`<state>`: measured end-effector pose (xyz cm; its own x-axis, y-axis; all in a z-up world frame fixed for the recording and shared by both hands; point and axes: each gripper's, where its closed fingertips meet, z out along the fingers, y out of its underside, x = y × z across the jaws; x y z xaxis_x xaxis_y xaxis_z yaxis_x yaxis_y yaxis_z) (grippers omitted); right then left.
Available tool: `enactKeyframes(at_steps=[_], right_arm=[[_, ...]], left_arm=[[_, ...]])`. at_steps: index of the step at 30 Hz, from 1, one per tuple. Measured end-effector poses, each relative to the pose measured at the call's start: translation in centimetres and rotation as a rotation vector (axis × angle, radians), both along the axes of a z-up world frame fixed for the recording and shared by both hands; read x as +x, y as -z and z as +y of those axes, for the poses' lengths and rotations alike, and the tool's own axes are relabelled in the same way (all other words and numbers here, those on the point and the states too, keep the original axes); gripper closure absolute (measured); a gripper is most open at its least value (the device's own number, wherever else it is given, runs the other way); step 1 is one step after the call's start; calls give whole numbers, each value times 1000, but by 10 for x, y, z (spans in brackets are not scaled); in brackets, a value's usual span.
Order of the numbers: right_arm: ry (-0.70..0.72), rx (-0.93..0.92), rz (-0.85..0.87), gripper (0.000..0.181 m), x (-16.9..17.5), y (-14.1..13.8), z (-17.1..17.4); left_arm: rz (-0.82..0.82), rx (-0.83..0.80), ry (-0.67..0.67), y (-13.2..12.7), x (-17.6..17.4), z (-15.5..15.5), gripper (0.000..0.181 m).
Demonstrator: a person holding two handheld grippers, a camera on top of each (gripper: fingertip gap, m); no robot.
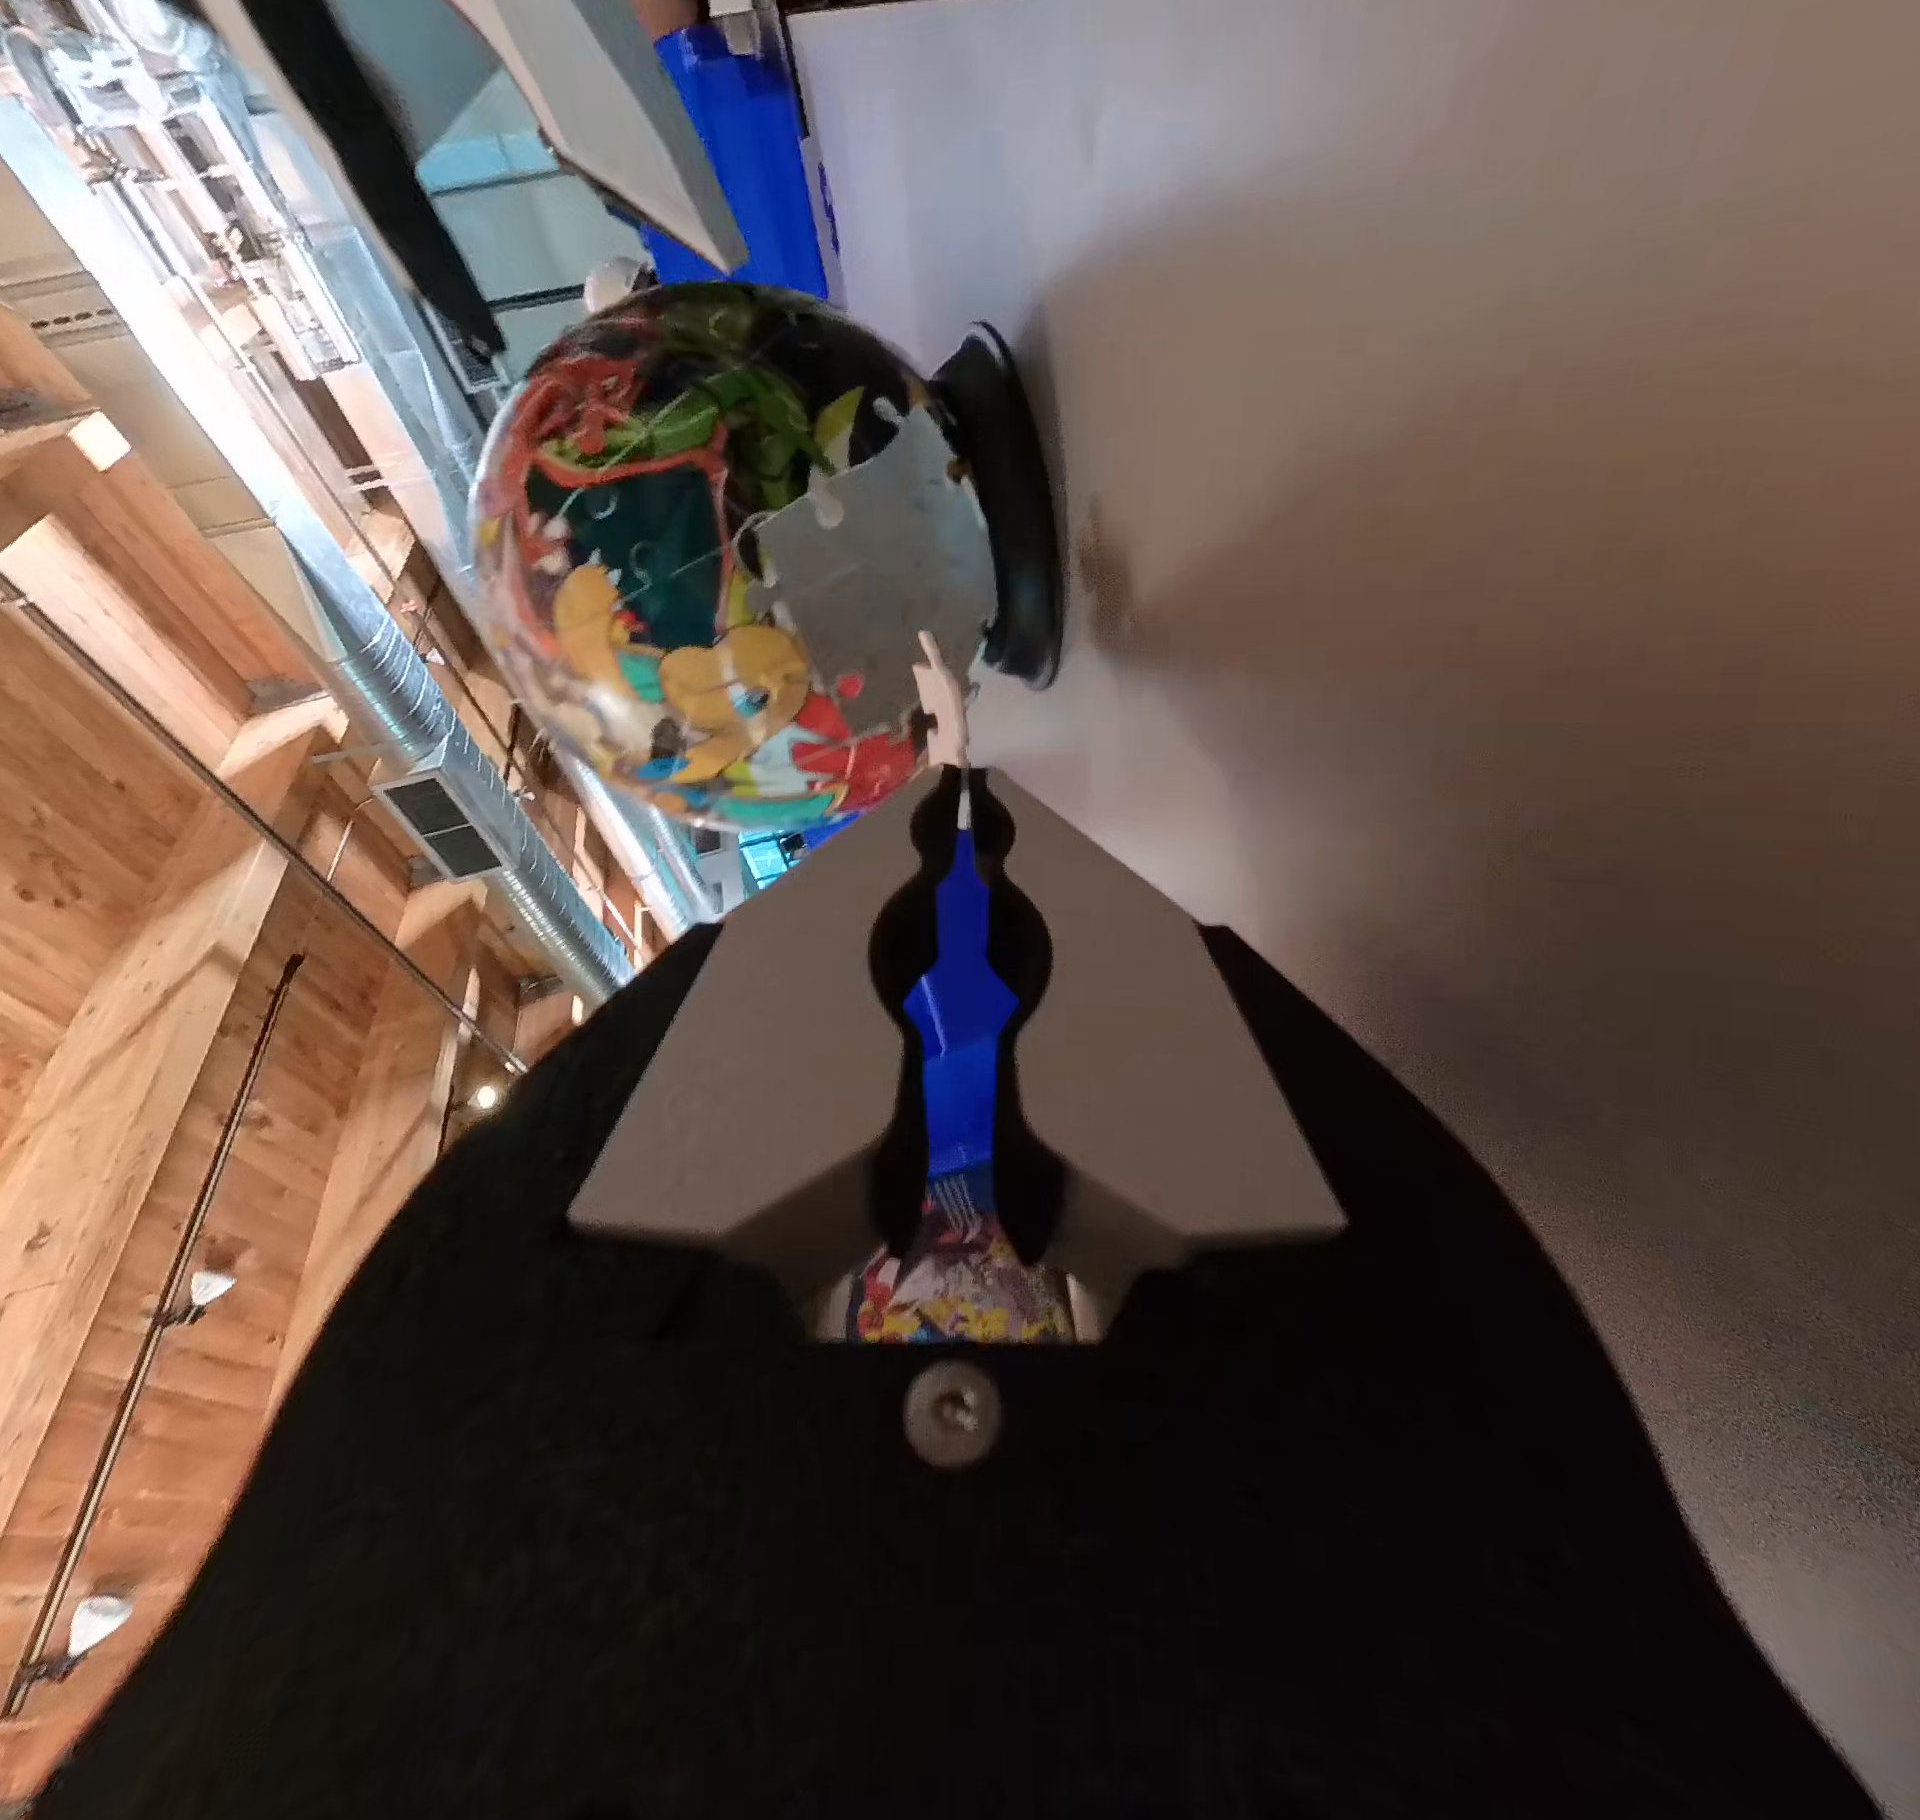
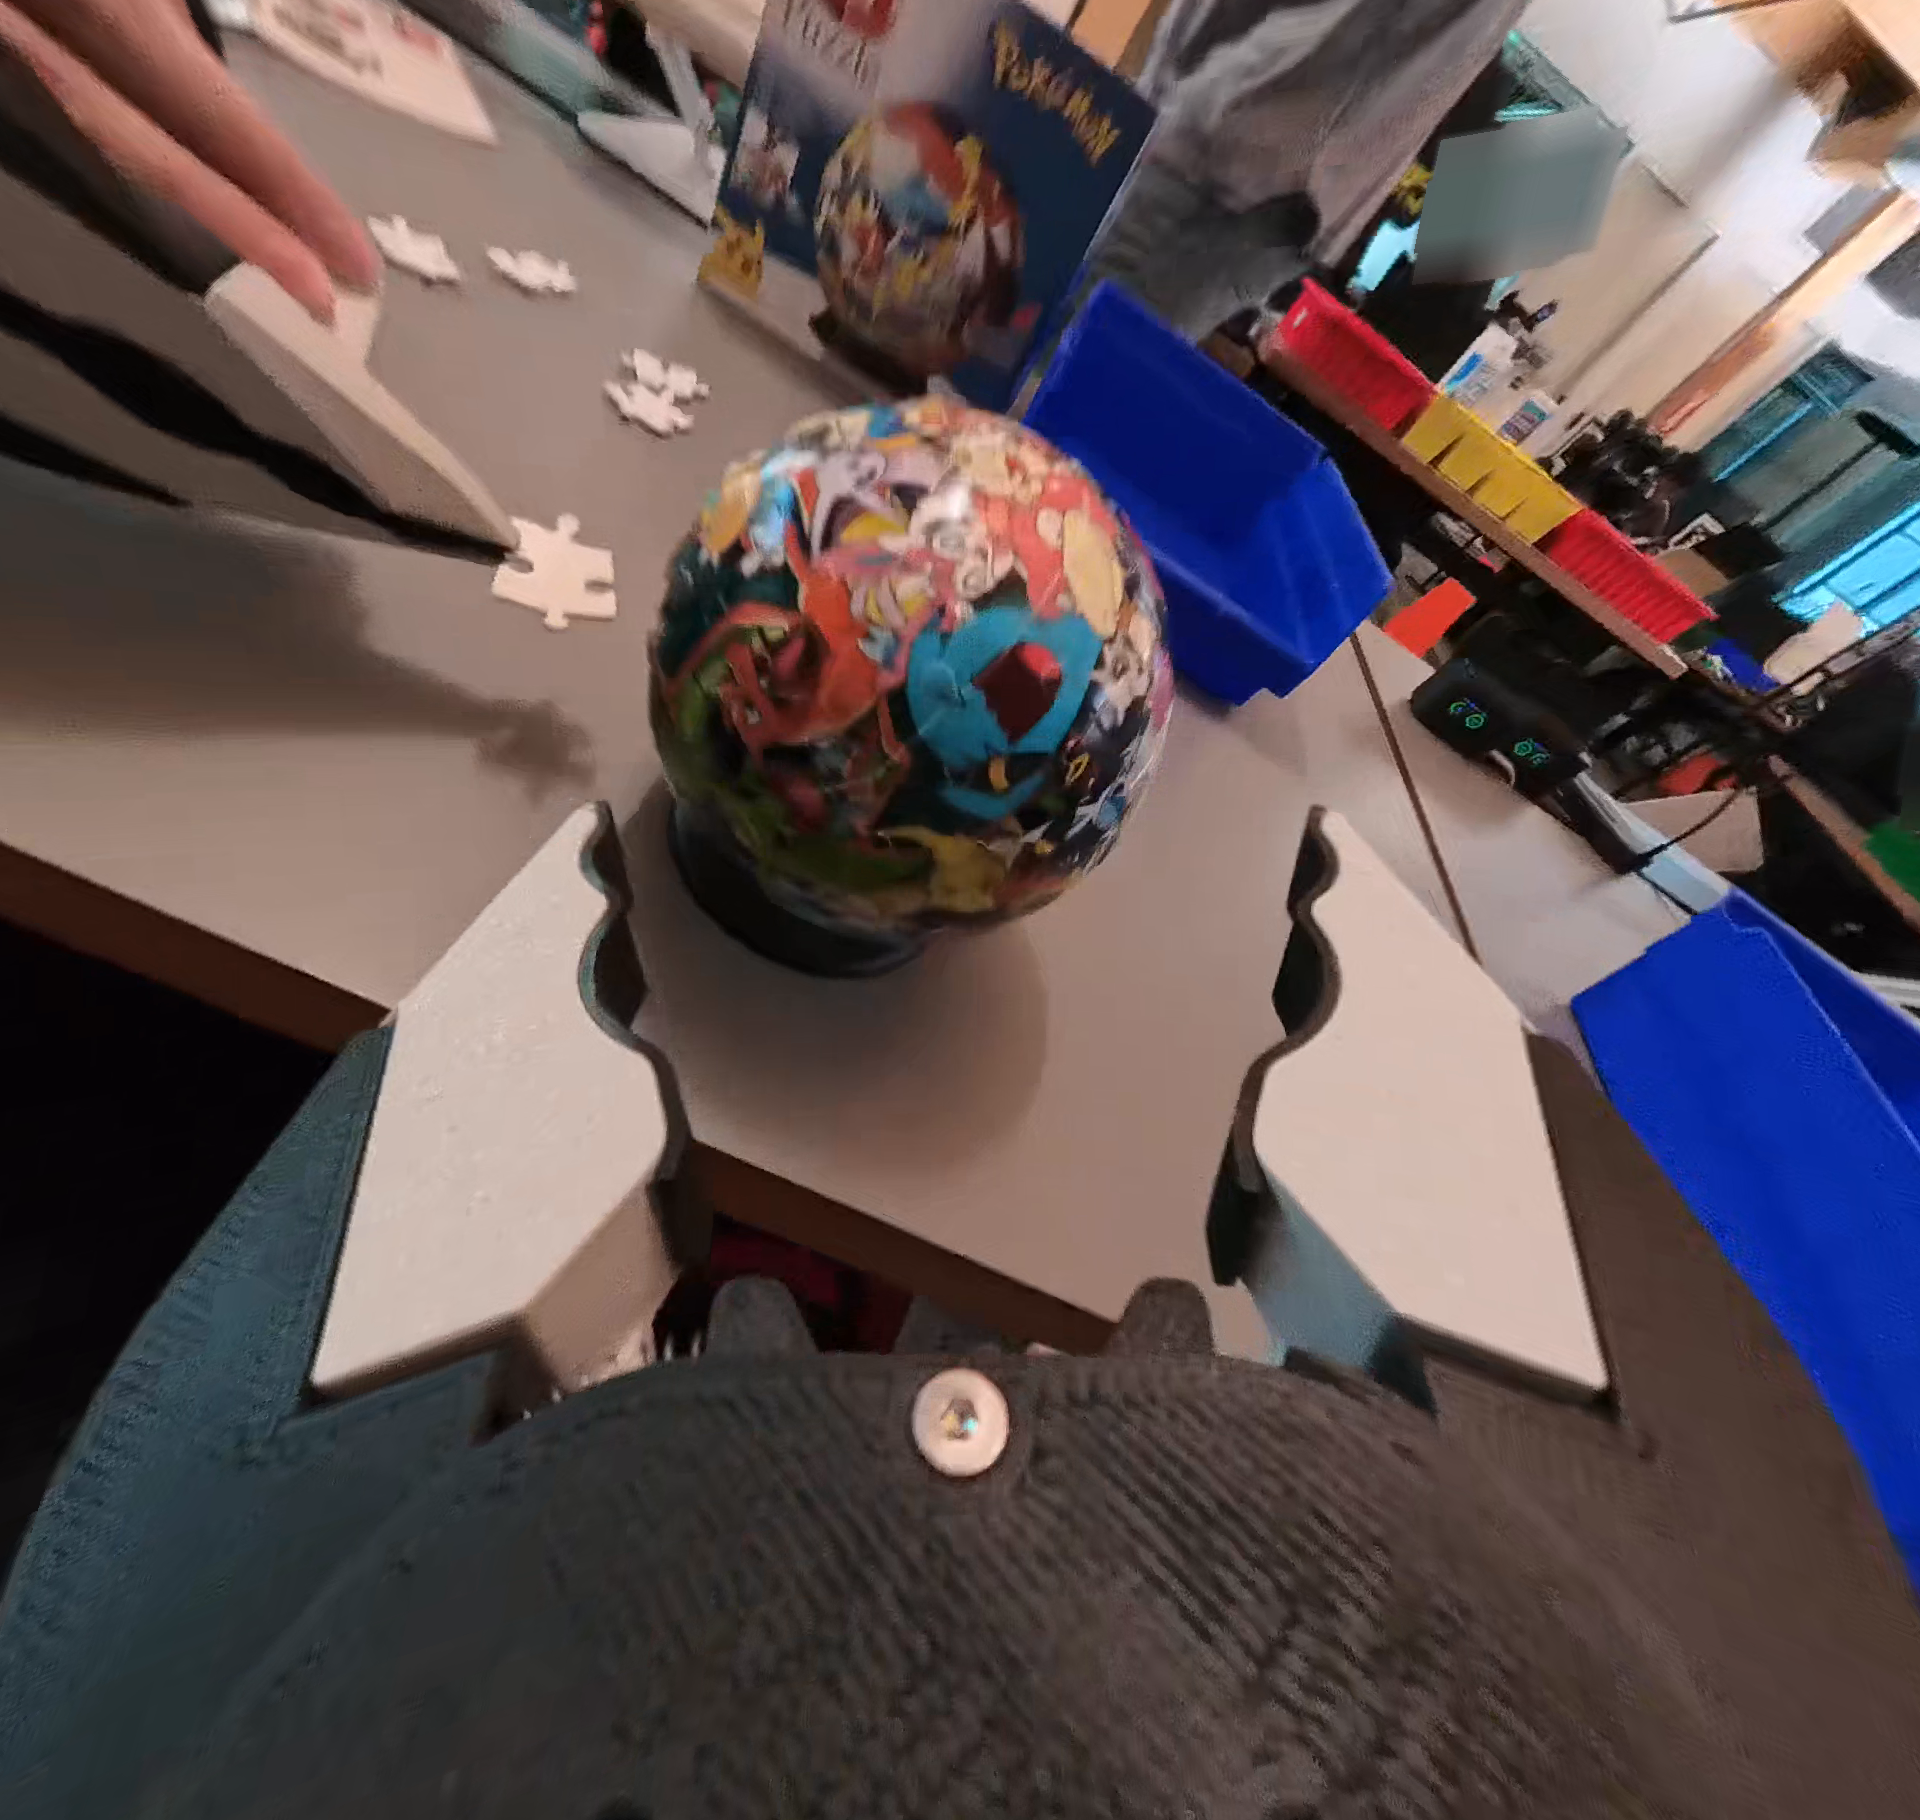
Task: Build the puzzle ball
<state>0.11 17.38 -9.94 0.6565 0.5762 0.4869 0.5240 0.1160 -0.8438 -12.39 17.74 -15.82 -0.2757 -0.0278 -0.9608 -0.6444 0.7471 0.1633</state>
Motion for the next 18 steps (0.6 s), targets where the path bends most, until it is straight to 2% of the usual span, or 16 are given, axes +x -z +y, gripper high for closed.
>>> enactKeyframes(at_steps=[8,13,18], right_arm=[[-141,33,-100,52,-19,8,21],[-217,27,-155,52,-25,10,19],[-230,13,-203,53,-28,22,20]], left_arm=[[12,-27,36,15,24,6,181],[-9,-38,60,10,39,8,181],[-15,-33,68,1,54,15,181]])
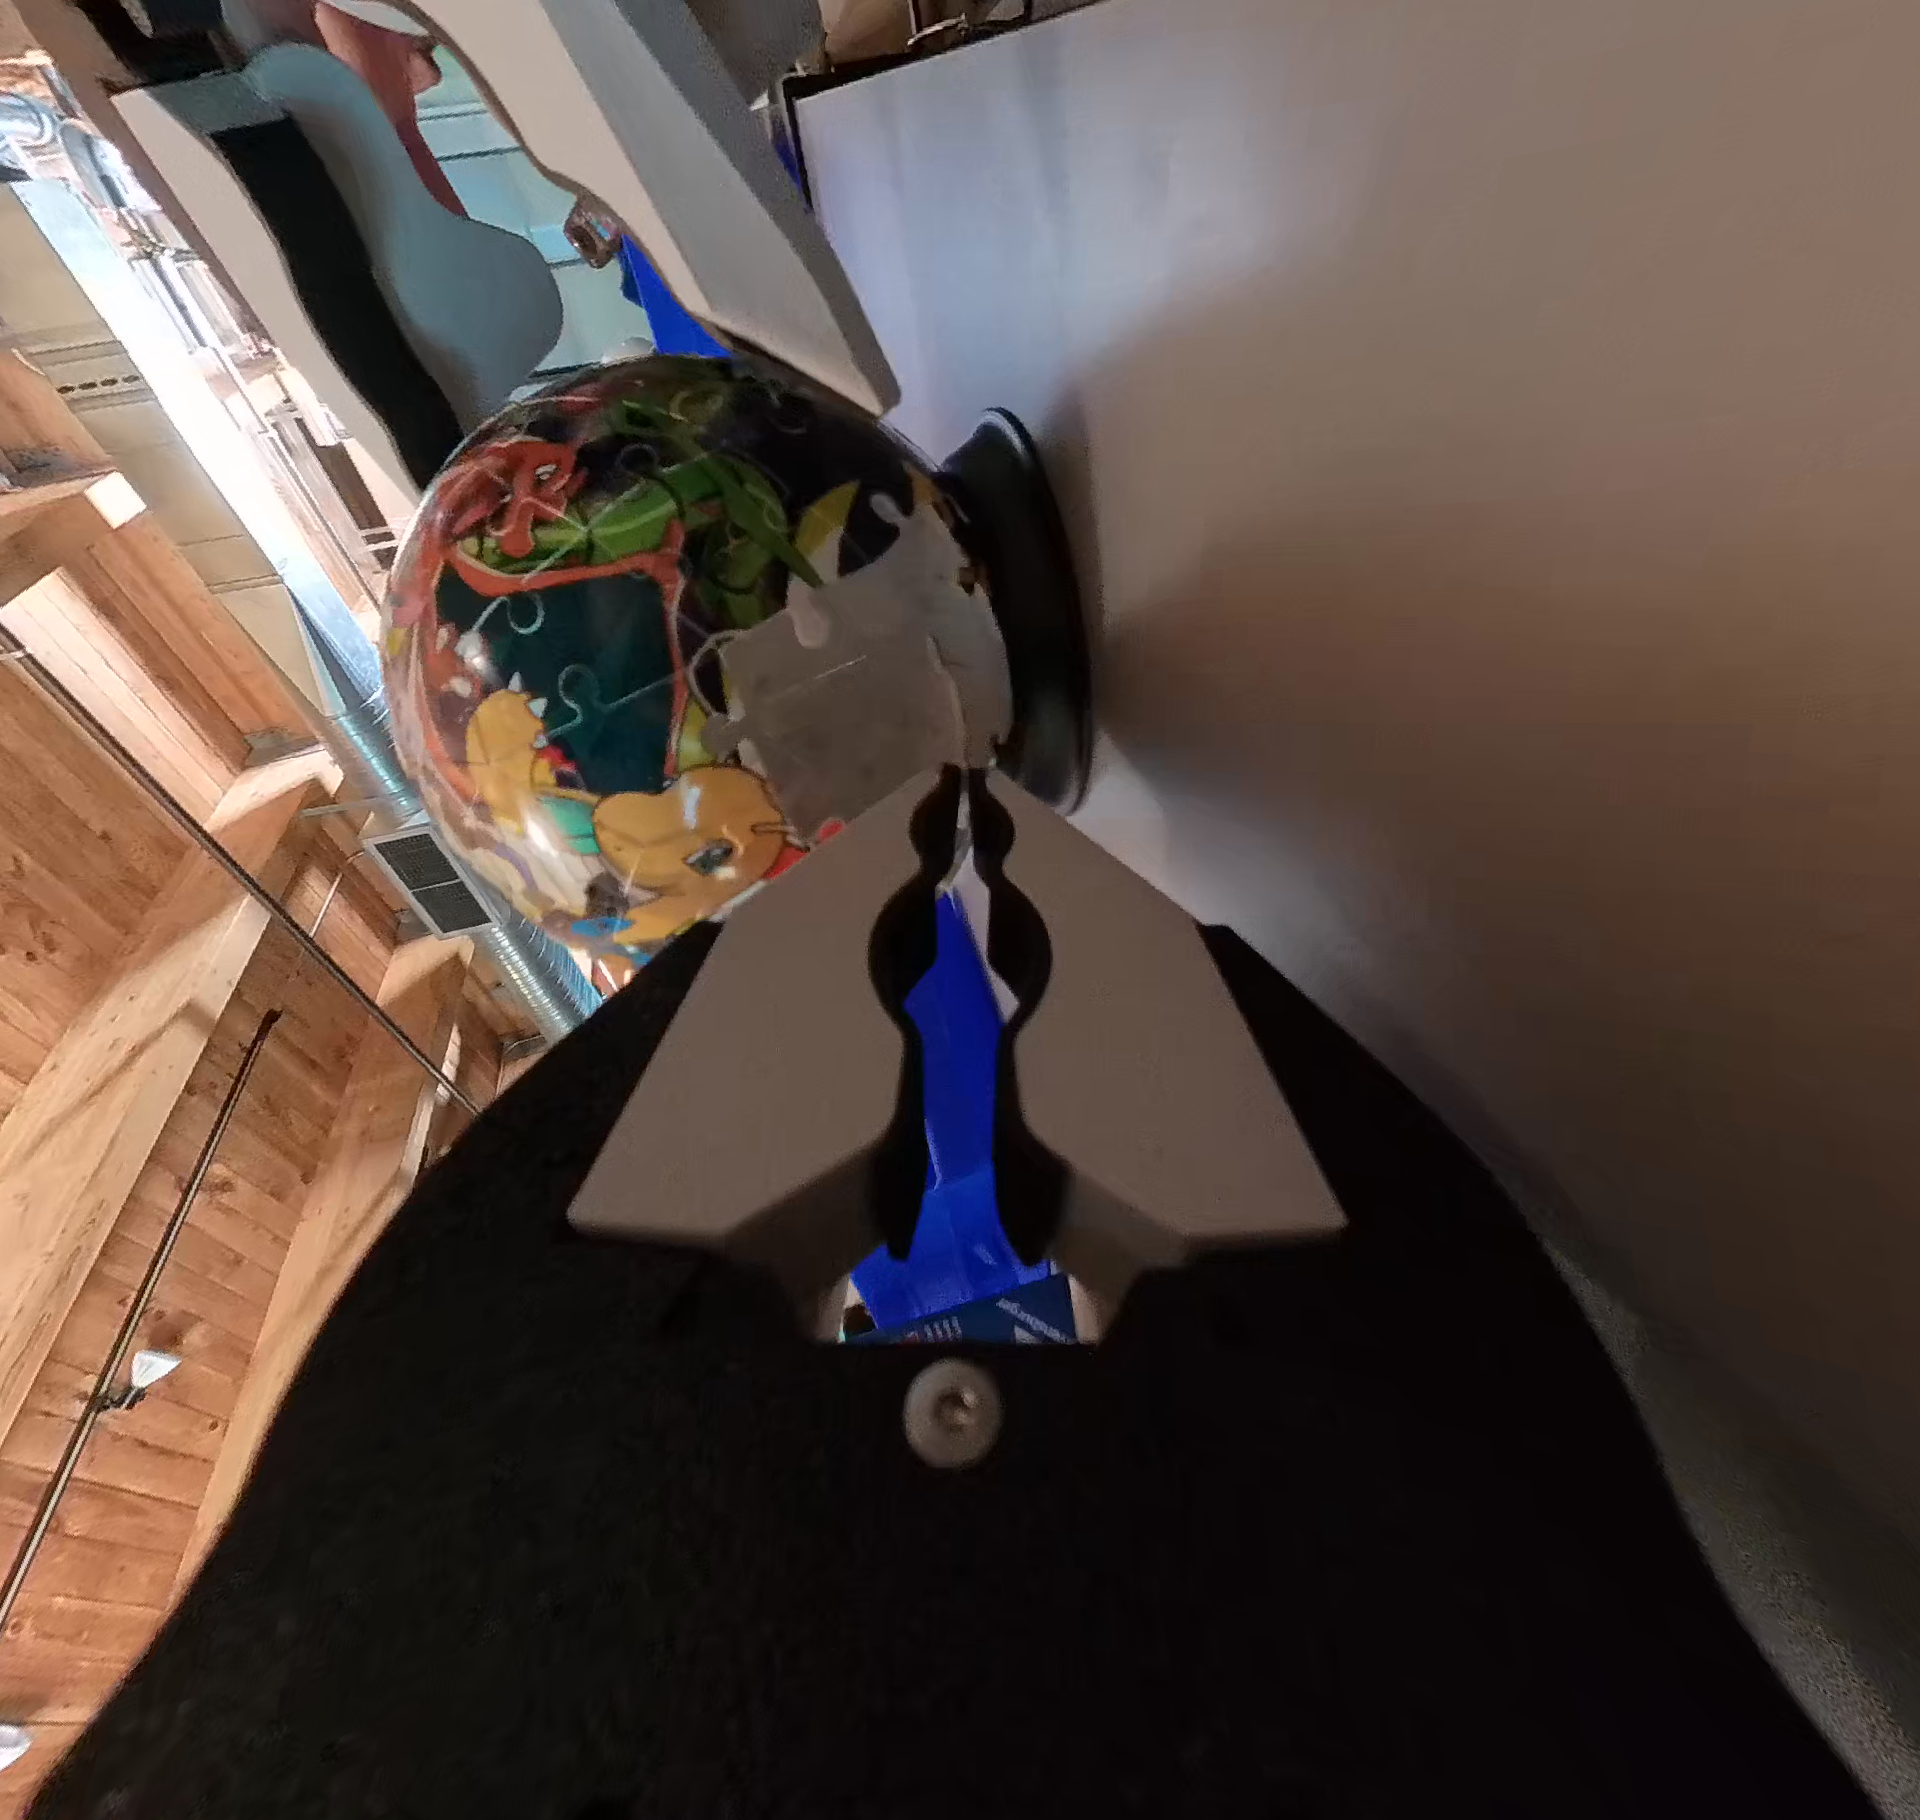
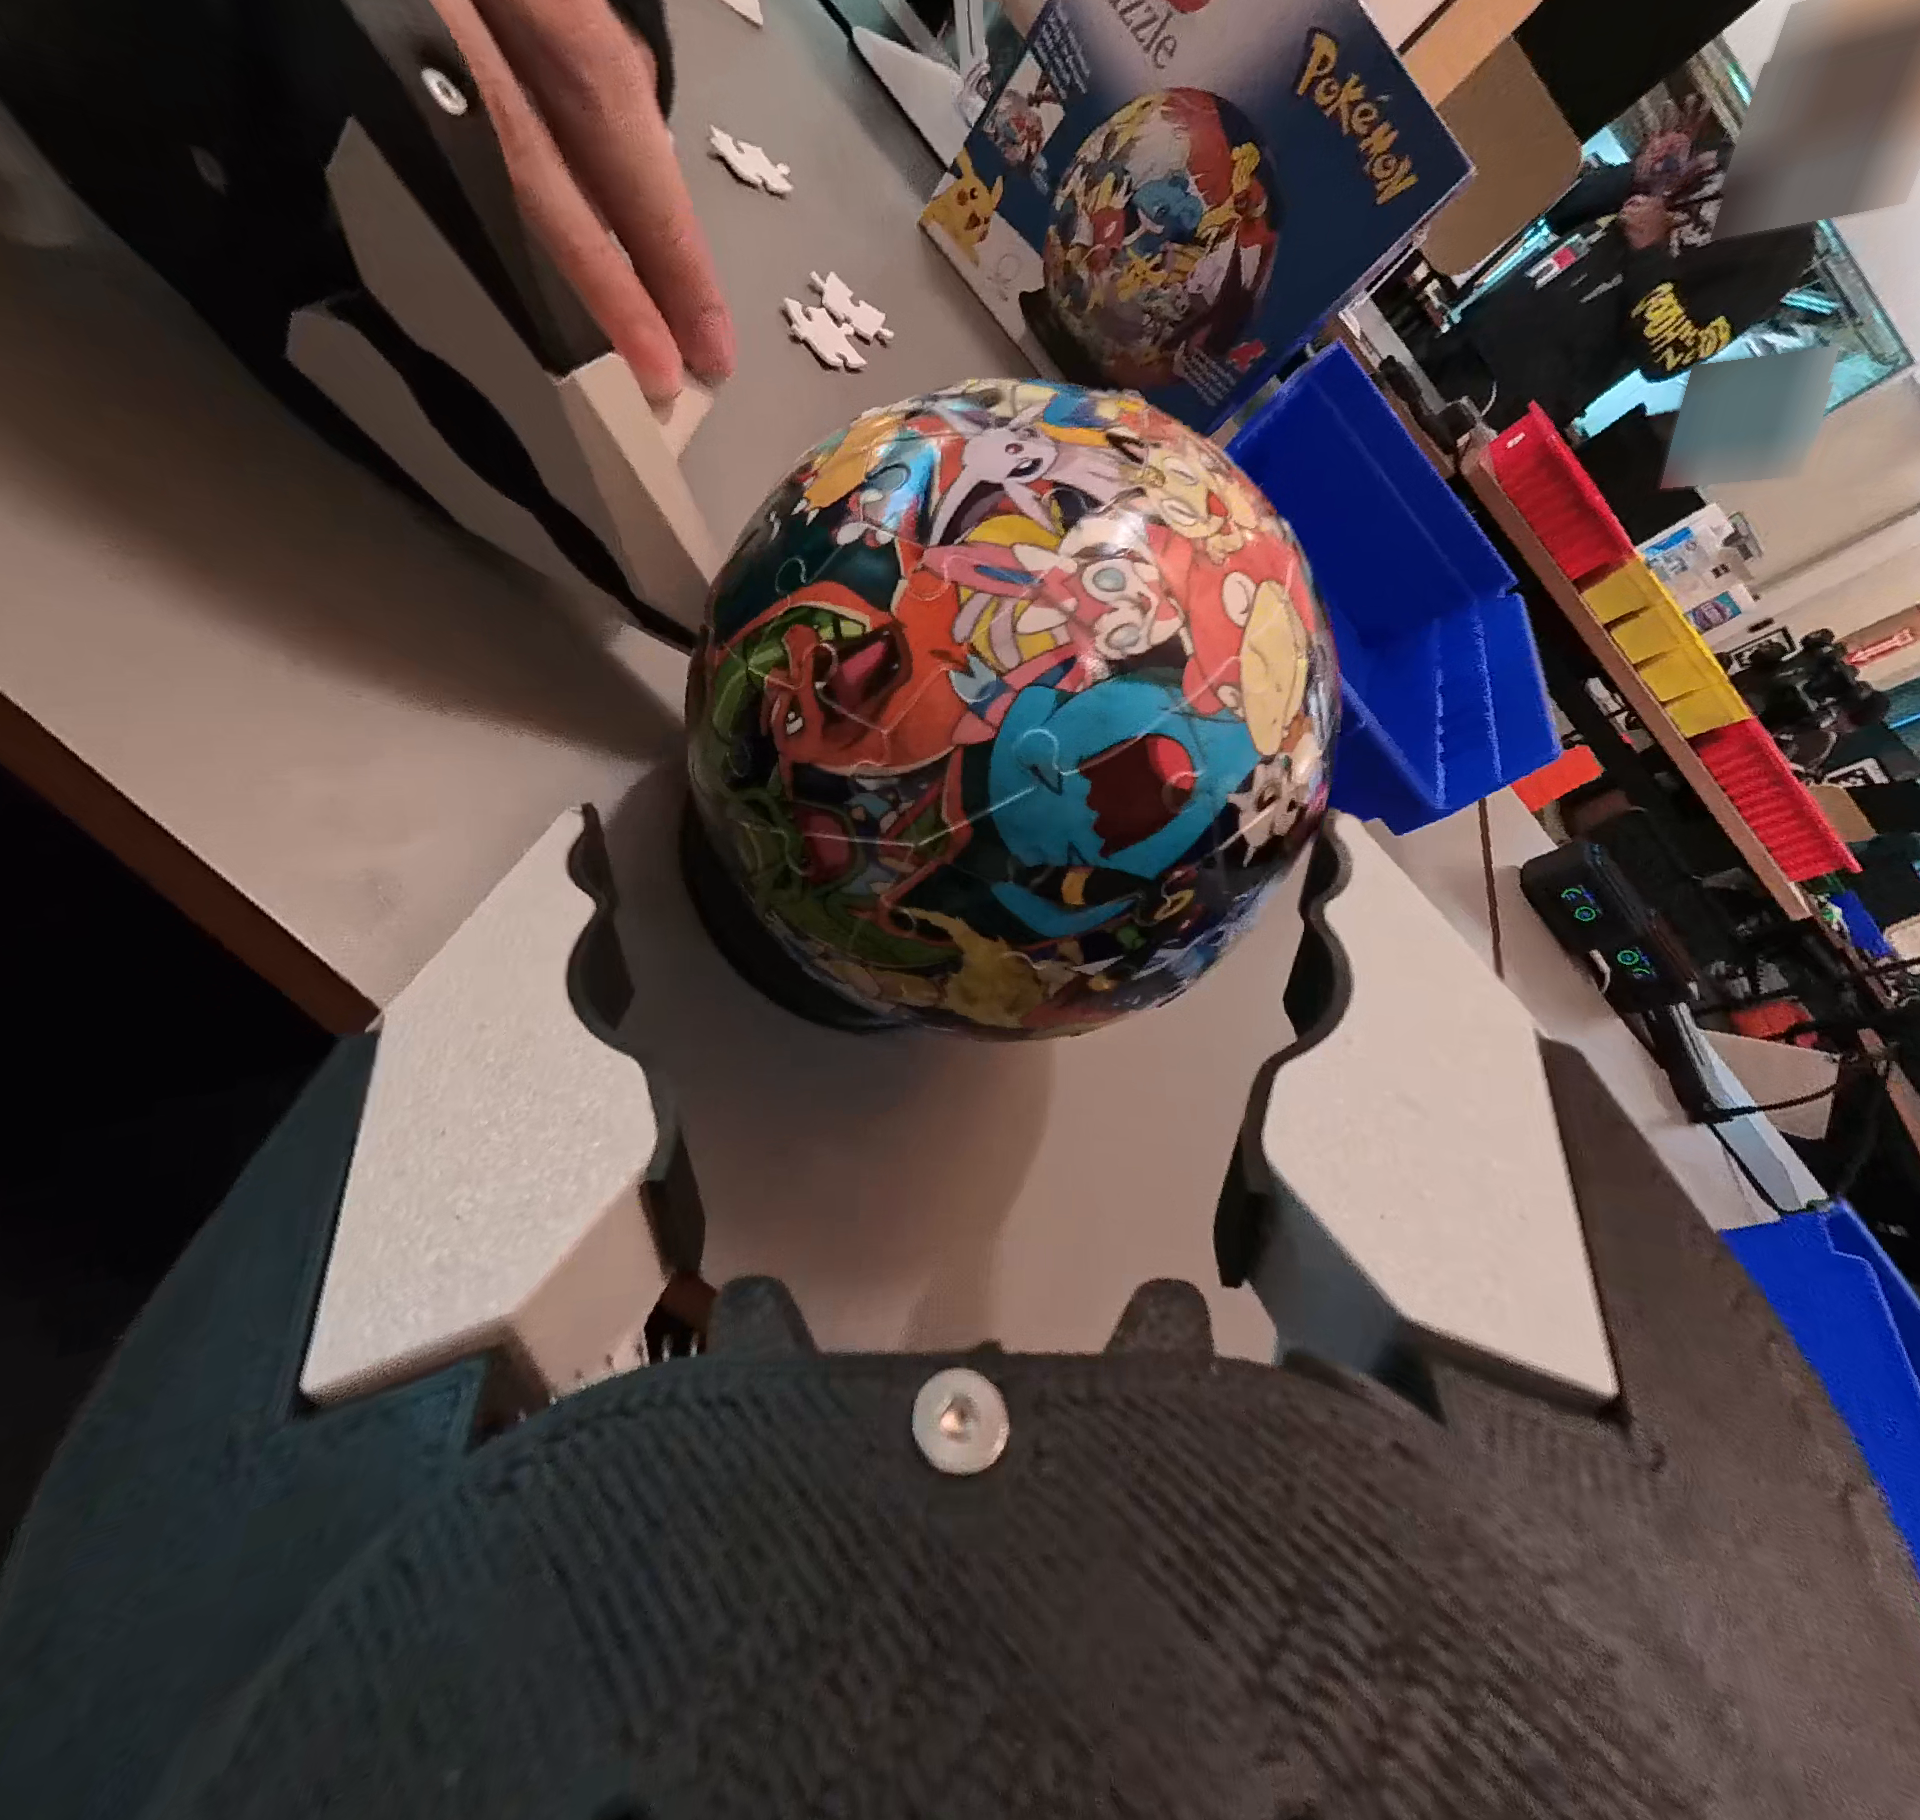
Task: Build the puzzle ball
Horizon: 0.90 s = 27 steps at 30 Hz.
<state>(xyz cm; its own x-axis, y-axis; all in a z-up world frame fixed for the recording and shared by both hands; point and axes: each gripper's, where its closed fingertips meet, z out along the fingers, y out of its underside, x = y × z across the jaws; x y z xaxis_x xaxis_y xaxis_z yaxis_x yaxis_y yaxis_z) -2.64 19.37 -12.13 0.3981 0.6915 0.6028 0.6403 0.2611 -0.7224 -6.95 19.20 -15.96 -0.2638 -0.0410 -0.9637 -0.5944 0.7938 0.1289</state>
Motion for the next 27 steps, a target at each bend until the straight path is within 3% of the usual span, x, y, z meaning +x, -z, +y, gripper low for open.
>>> enactKeyframes(at_steps=[27], right_arm=[[7,40,-33,57,0,2,12]], left_arm=[[46,-23,-6,15,7,3,181]])
